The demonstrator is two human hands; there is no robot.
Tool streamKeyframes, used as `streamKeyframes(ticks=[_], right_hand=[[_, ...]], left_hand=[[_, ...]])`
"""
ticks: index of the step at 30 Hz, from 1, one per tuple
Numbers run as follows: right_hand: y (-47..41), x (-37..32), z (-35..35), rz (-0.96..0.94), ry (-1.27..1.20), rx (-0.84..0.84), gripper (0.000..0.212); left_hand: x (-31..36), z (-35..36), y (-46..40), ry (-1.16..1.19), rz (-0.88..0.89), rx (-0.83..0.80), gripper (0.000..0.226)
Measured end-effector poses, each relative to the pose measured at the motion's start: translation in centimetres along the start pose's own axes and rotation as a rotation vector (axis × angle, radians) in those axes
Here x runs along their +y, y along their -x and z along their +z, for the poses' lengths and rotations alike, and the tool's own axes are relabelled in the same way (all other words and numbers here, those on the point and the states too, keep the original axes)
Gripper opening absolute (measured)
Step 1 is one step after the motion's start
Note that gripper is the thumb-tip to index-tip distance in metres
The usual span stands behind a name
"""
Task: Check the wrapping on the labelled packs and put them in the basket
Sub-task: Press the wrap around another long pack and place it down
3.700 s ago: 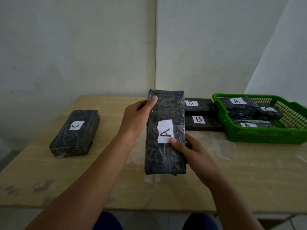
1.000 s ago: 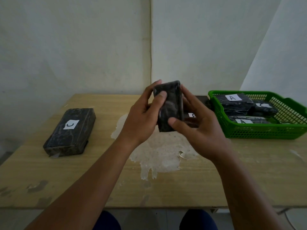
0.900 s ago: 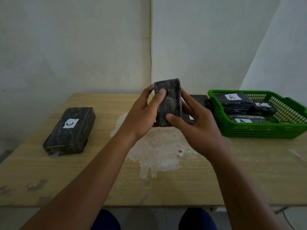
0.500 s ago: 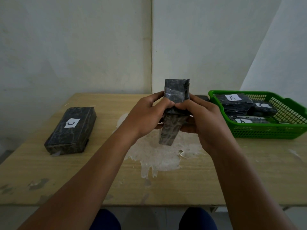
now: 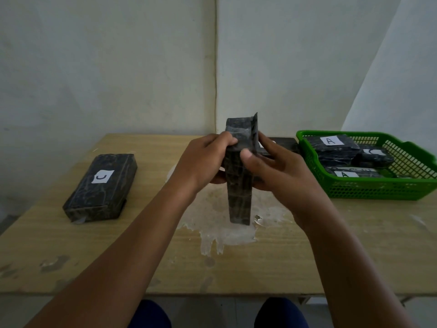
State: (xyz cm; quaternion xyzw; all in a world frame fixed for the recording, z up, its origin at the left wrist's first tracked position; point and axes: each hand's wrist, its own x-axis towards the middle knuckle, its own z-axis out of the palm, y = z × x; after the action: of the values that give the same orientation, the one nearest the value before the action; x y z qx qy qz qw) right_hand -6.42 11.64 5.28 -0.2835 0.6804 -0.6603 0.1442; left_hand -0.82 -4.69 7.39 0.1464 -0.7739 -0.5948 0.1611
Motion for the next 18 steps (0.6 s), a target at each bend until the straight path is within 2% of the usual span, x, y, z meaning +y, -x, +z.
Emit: streamKeyframes(ticks=[3,6,9,13,18], right_hand=[[0.1,0.4,0.0,-0.087,0.072,0.061,0.068],[-0.2,0.3,-0.7,-0.145,0.104,0.169,0.067],[-0.3,0.4,-1.7,-0.1,0.065,0.187,0.084],[-0.3,0.4,-2.8,-0.055,0.055,0.104,0.084],[-0.2,0.7,-2.9,-0.09,0.048,0.055,0.087]], left_hand=[[-0.2,-0.2,-0.2,-0.064,0.023,-0.03,0.036],[-1.4,-0.2,-0.2,-0.152,0.14,-0.141,0.029],[-2.8,-0.7,-0.5,-0.156,0.169,-0.22,0.056],[-3.8,-0.7,-0.5,0.008,0.169,-0.338,0.044],[-4.6,-0.2,-0.7,0.116,0.259,-0.265,0.041]])
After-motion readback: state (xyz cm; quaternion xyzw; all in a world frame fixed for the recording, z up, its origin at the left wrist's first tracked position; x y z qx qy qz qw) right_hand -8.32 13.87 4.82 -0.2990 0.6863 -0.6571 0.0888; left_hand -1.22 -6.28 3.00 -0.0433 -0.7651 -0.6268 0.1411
